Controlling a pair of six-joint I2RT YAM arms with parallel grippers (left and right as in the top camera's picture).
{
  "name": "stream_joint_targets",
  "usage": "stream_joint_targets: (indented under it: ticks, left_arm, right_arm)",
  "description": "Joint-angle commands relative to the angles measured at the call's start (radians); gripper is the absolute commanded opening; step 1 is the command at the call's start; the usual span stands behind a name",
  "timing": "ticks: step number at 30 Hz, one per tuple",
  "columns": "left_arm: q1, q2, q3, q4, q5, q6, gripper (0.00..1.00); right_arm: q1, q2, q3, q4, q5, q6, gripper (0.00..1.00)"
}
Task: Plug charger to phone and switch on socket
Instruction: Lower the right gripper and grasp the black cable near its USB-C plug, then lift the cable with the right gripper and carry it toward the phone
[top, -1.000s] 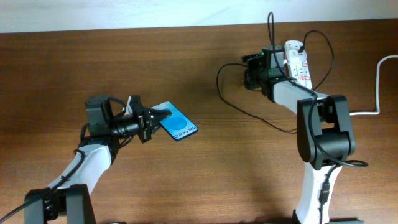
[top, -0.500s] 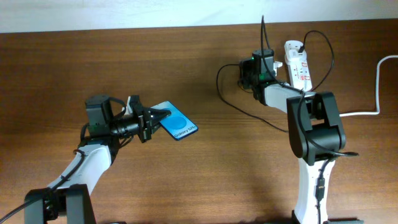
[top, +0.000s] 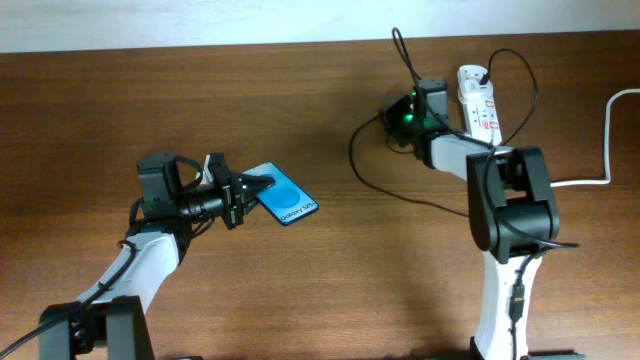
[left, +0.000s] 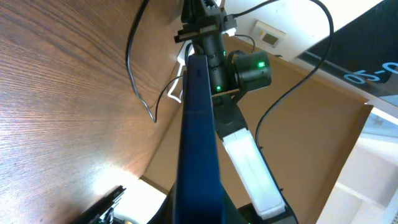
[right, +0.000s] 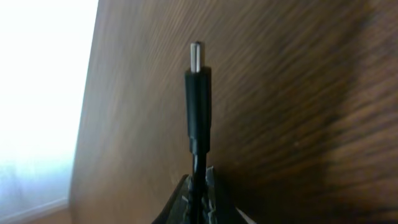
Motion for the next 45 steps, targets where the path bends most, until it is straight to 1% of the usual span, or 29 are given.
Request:
stream_joint_targets:
  ticks: [1,4,6,8,11,15,18,22,23,25,26,28,29,31,32,33,35,36,37,38,40,41,42,43,44,45]
  left_arm:
    - [0.003,-0.015,0.014,0.006,0.011,-0.006,0.00]
    - [0.003,-0.015,0.014,0.006,0.007,-0.006,0.00]
    - [0.003,-0.015,0.014,0.007,-0.008,-0.005,0.00]
    - [0.003,-0.015,0.014,0.030,-0.048,0.047,0.00]
    - [0.003,-0.015,0.014,0.103,-0.079,0.149,0.00]
    - [0.003,-0.015,0.014,0.165,-0.081,0.209,0.00]
    - [0.003,-0.015,0.014,0.165,-0.083,0.227,0.00]
    - [0.003,-0.015,0.014,0.164,-0.081,0.228,0.00]
    - [0.003,-0.015,0.014,0.165,-0.081,0.250,0.00]
    - [0.003,-0.015,0.014,0.164,-0.081,0.307,0.00]
    - [0.003,-0.015,0.014,0.164,-0.080,0.318,0.00]
    - [0.003,-0.015,0.014,0.164,-0.069,0.317,0.00]
    - [0.003,-0.015,0.014,0.164,-0.063,0.317,0.00]
    - [0.003,-0.015,0.014,0.164,-0.047,0.317,0.00]
    - [0.003,-0.015,0.014,0.164,-0.039,0.317,0.00]
    - [0.003,-0.015,0.014,0.164,-0.039,0.317,0.00]
    - [0.003,-0.015,0.014,0.164,-0.039,0.317,0.00]
    - [0.003,-0.015,0.014,0.164,-0.039,0.317,0.00]
    - [0.003,-0.015,0.014,0.164,-0.039,0.317,0.00]
    - [0.003,-0.015,0.014,0.163,-0.039,0.317,0.00]
    - [0.003,-0.015,0.014,0.163,-0.039,0.317,0.00]
    - [0.003,-0.015,0.014,0.163,-0.040,0.317,0.00]
    - [0.003,-0.015,0.014,0.163,-0.040,0.317,0.00]
    - [0.003,-0.015,0.014,0.163,-0.040,0.317,0.00]
    - [0.003,-0.015,0.014,0.163,-0.040,0.317,0.00]
    - [0.003,-0.015,0.014,0.163,-0.040,0.317,0.00]
  right_arm:
    - [-0.066,-0.056,-0.014,-0.075,-0.281,-0.312,0.04]
    - [-0.111,-0.119,-0.014,-0.231,-0.406,-0.452,0.04]
    - [-0.129,-0.166,-0.014,-0.399,-0.418,-0.566,0.04]
    - [-0.135,-0.217,-0.014,-0.602,-0.357,-0.687,0.04]
    - [-0.129,-0.271,-0.014,-0.836,-0.272,-0.822,0.04]
    - [-0.108,-0.283,-0.015,-1.080,-0.211,-1.002,0.04]
    - [-0.081,-0.281,-0.018,-1.184,-0.110,-1.075,0.04]
    - [-0.029,-0.281,-0.018,-1.210,-0.102,-1.128,0.04]
    - [-0.007,-0.280,-0.018,-1.210,-0.101,-1.145,0.11]
    - [0.027,-0.280,-0.018,-1.209,-0.084,-1.148,0.12]
    - [0.040,-0.280,-0.018,-1.209,-0.079,-1.148,0.17]
    - [0.059,-0.280,-0.018,-1.207,-0.078,-1.148,0.25]
    - [0.064,-0.280,-0.018,-1.204,-0.075,-1.148,0.32]
    - [0.062,-0.280,-0.018,-1.196,-0.063,-1.147,0.34]
    - [0.056,-0.280,-0.013,-1.196,-0.064,-1.147,0.40]
    - [0.053,-0.280,-0.008,-1.196,-0.063,-1.139,0.41]
    - [0.043,-0.280,0.012,-1.192,-0.064,-1.092,0.57]
    - [0.037,-0.280,0.022,-1.189,-0.061,-1.061,0.58]
    - [0.030,-0.280,0.032,-1.181,-0.061,-1.004,0.74]
    - [0.023,-0.280,0.034,-1.167,-0.061,-0.923,0.77]
    - [0.019,-0.280,0.034,-1.157,-0.061,-0.805,0.77]
    - [0.021,-0.280,0.034,-1.155,-0.061,-0.771,0.72]
    - [0.026,-0.280,0.034,-1.155,-0.061,-0.750,0.67]
    - [0.032,-0.280,0.033,-1.149,-0.061,-0.742,0.64]
    - [0.045,-0.276,0.029,-1.133,-0.060,-0.742,0.62]
    - [0.051,-0.270,0.023,-1.127,-0.059,-0.716,0.62]
